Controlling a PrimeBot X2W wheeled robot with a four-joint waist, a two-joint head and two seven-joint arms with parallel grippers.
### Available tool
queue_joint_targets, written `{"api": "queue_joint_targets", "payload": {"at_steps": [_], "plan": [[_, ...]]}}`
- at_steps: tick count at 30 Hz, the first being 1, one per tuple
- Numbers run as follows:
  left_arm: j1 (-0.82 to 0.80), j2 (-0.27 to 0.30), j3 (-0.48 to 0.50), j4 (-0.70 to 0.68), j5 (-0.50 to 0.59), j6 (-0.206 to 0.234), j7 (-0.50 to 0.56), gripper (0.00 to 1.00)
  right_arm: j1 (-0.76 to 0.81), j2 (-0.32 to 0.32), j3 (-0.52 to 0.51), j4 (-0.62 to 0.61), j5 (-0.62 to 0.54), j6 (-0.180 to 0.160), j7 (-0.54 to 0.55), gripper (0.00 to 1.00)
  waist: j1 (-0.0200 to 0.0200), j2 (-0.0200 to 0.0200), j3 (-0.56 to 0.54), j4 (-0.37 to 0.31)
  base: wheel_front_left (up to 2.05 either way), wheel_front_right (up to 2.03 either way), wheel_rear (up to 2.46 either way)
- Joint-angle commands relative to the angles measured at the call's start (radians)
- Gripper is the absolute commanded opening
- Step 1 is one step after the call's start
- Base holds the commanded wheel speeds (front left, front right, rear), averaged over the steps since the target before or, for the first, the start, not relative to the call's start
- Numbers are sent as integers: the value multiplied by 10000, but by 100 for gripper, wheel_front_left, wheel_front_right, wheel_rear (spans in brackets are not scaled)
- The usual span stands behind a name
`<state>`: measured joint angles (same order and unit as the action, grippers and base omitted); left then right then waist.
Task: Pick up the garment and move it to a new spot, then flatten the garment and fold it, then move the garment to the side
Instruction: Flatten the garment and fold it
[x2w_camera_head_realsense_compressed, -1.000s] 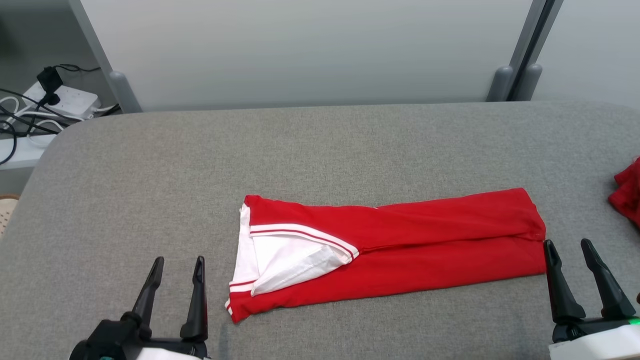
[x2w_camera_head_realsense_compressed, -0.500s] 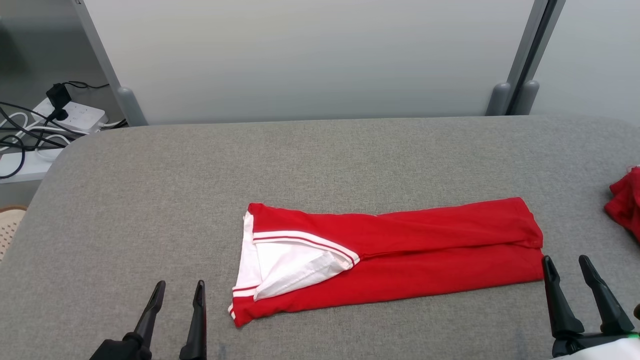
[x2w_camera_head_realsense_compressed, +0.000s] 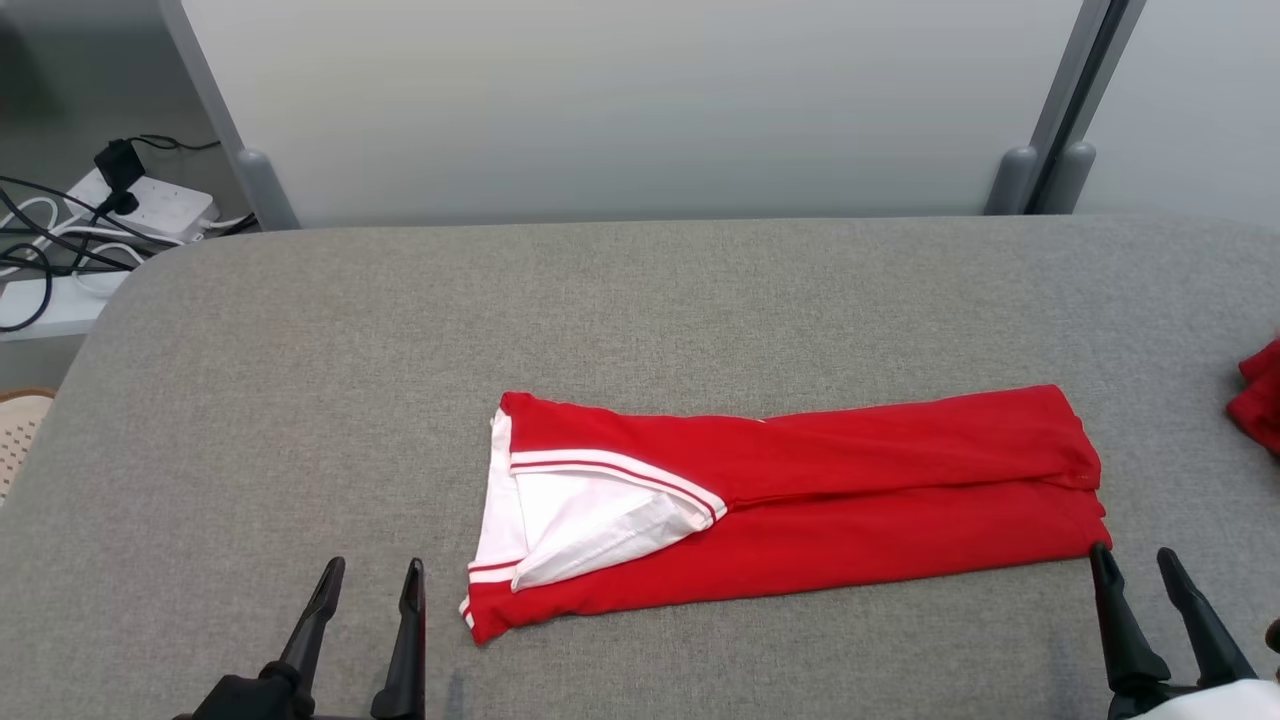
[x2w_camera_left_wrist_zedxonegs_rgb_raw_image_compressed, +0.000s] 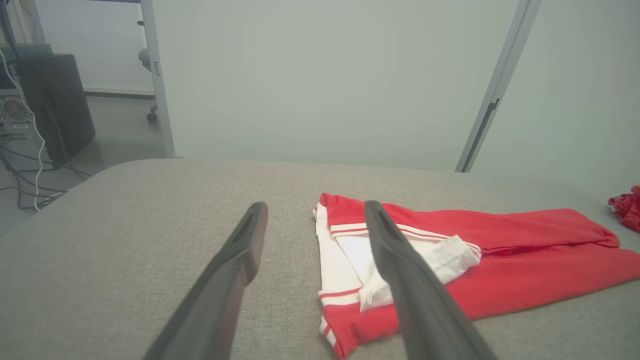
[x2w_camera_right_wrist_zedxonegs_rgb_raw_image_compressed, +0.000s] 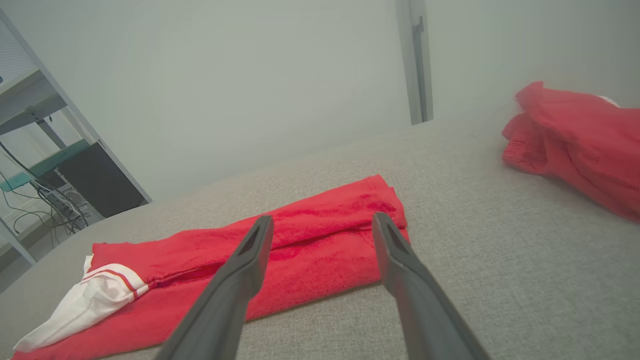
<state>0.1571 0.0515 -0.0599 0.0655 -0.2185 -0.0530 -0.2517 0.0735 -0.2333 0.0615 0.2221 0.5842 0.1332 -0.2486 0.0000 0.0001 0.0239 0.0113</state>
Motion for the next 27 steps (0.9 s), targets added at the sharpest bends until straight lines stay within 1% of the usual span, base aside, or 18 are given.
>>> {"api": "queue_joint_targets", "payload": {"at_steps": [1,5,10,14,15,20,27], "plan": [[-483,5,245,-304,140,-49,-101,100,-651,-417,318,258,289,-25,-106,100,0,-1,107,4,0,0,0],[-623,-2,112,-357,213,-76,-101,100,-1629,-832,692,1442,829,-25,403,100,0,-1,332,37,0,0,0],[-849,-7,-21,-424,286,-79,-101,100,-2862,-1106,718,2569,1553,-25,983,100,0,-1,755,117,0,0,0],[-1046,-9,-122,-461,330,-81,-101,100,-3673,-1220,686,3434,2065,-25,1505,100,0,-1,1110,206,0,0,0],[-1046,-9,-122,-461,330,-81,-101,100,-3673,-1220,686,3434,2065,-25,1505,100,0,-1,1110,206,0,0,0],[-1290,-10,-212,-482,365,-60,-101,100,-4492,-1328,813,4314,2507,-25,2073,100,0,-1,1542,305,0,0,0],[-1554,-11,-367,-441,382,-38,-101,100,-5314,-1376,1024,5394,2862,-25,2412,100,0,-1,1958,367,0,0,0]]}}
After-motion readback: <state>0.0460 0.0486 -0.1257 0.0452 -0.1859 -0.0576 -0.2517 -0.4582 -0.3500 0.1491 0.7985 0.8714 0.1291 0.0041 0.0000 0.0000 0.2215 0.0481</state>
